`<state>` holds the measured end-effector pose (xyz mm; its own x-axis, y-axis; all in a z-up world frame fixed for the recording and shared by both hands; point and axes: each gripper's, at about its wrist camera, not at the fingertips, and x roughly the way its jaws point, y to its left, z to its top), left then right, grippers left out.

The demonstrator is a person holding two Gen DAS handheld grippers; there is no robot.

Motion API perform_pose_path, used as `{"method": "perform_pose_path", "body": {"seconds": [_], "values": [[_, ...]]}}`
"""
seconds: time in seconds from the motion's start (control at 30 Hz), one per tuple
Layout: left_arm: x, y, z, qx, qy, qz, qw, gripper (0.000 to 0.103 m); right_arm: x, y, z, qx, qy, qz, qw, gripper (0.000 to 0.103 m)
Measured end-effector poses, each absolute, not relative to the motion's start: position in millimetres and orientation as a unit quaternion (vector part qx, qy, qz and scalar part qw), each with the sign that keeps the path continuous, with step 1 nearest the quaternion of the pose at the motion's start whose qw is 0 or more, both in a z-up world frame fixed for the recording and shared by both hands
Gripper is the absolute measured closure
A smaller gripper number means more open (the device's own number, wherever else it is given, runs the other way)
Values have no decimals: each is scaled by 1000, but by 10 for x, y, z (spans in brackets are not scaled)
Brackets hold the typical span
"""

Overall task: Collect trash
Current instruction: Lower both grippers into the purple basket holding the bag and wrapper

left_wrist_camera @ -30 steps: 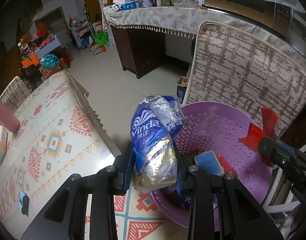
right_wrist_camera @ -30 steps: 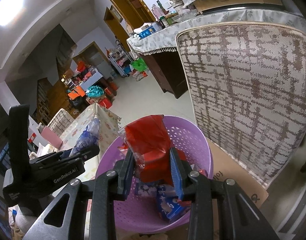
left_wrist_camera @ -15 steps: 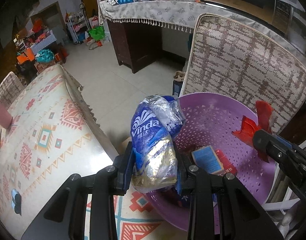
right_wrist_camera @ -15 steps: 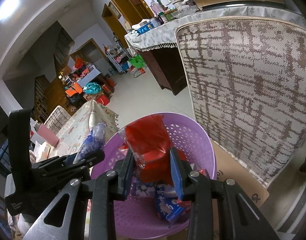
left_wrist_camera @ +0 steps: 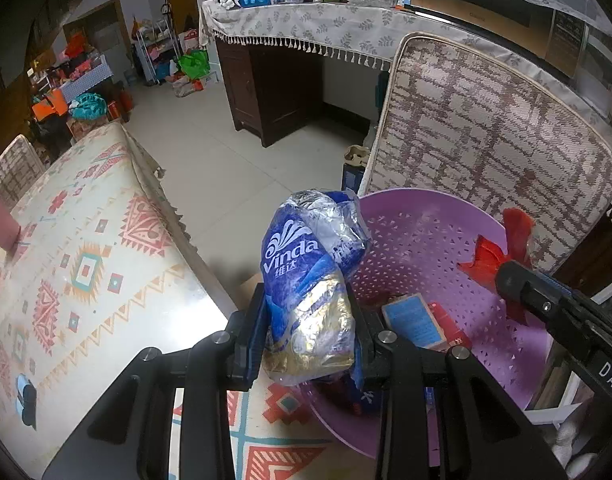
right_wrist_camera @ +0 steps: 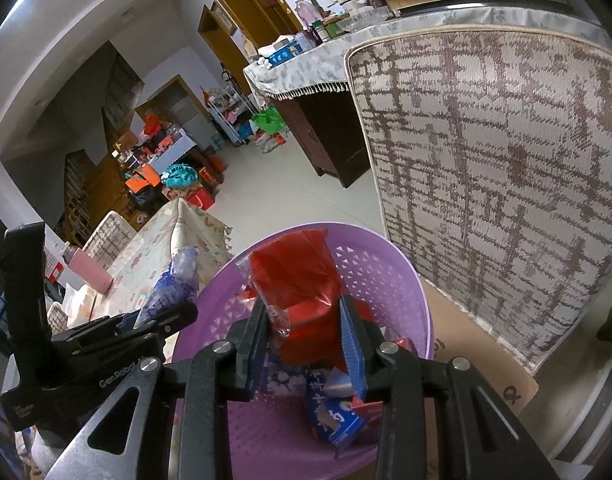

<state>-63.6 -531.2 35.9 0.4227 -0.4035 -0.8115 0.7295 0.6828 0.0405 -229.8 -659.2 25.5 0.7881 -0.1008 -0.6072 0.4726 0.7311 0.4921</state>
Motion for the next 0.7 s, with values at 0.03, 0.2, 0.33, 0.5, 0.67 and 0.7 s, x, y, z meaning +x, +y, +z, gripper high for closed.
{"method": "perform_pose_path", "body": {"seconds": [0.03, 0.2, 0.33, 0.5, 0.67, 0.7], "values": [[-639, -5311, 355, 198, 411, -346, 820, 71, -2295, -6587, 253, 328, 283, -161, 887, 65], [-682, -5276, 367, 188, 404, -352, 823, 71, -2297, -6566, 274, 326, 282, -160, 888, 65], [-750, -5226, 402, 180, 393, -355, 829, 71, -2294, -6533, 296, 322, 282, -160, 889, 65], [-803, -5178, 445, 172, 378, -354, 838, 71, -2290, -6467, 330, 307, 281, -166, 894, 65], [-809, -5179, 431, 171, 381, -354, 837, 71, -2279, -6472, 312, 298, 284, -174, 895, 65], [-807, -5180, 423, 171, 383, -354, 836, 71, -2277, -6485, 306, 299, 285, -174, 894, 65]]}}
